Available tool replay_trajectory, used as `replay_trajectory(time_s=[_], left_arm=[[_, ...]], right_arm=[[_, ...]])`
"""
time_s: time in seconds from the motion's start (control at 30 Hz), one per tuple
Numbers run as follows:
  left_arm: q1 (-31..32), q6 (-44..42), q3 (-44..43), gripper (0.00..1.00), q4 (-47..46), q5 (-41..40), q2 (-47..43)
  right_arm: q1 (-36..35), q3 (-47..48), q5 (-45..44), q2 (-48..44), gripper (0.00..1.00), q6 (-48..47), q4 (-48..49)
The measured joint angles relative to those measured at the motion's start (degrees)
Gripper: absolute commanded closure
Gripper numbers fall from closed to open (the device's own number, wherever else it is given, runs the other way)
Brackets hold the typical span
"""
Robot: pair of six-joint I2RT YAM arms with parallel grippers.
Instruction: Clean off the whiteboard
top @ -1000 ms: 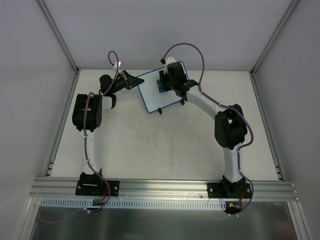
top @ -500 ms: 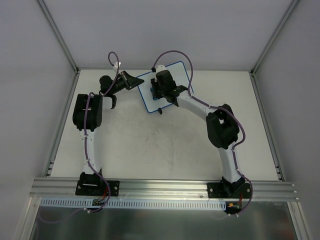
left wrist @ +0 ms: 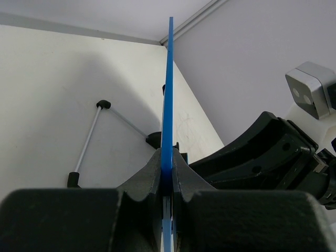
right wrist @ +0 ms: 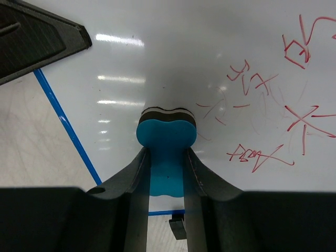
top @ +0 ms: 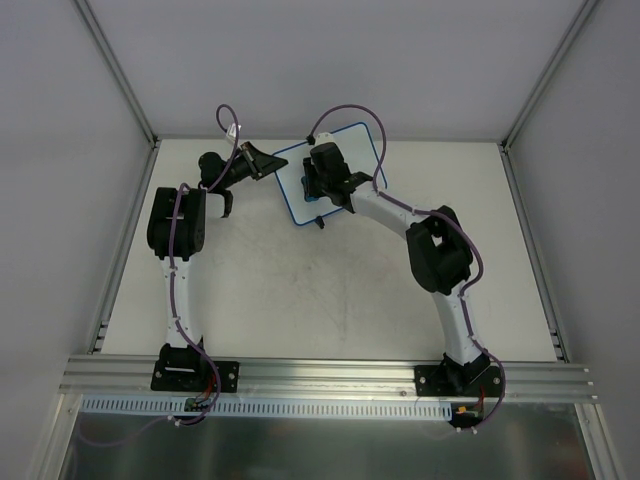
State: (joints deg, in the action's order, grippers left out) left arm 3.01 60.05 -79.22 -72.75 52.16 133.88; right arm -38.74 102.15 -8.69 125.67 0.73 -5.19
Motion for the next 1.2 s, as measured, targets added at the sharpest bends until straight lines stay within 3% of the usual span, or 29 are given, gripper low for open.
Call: replay_trajectory(time_s=[0.43,0.8,1.2], left_arm=[[0.0,0.5,0.0,1.0,-0.3,0.0,0.3],[0.0,0.7,0.0,1.0,-0.4,0.0,0.3],[0.0,1.0,0.0,1.0,-0.7,0.3,0.3]], right_arm=[[-0.2,-0.8,-6.3,0.1,1.0,6.9,1.1],[4.4,-4.8,-4.5,-1.8,1.0,16.3,2.9],[2.6,-2.6,-6.7,-1.5,1.0,9.2,1.4]])
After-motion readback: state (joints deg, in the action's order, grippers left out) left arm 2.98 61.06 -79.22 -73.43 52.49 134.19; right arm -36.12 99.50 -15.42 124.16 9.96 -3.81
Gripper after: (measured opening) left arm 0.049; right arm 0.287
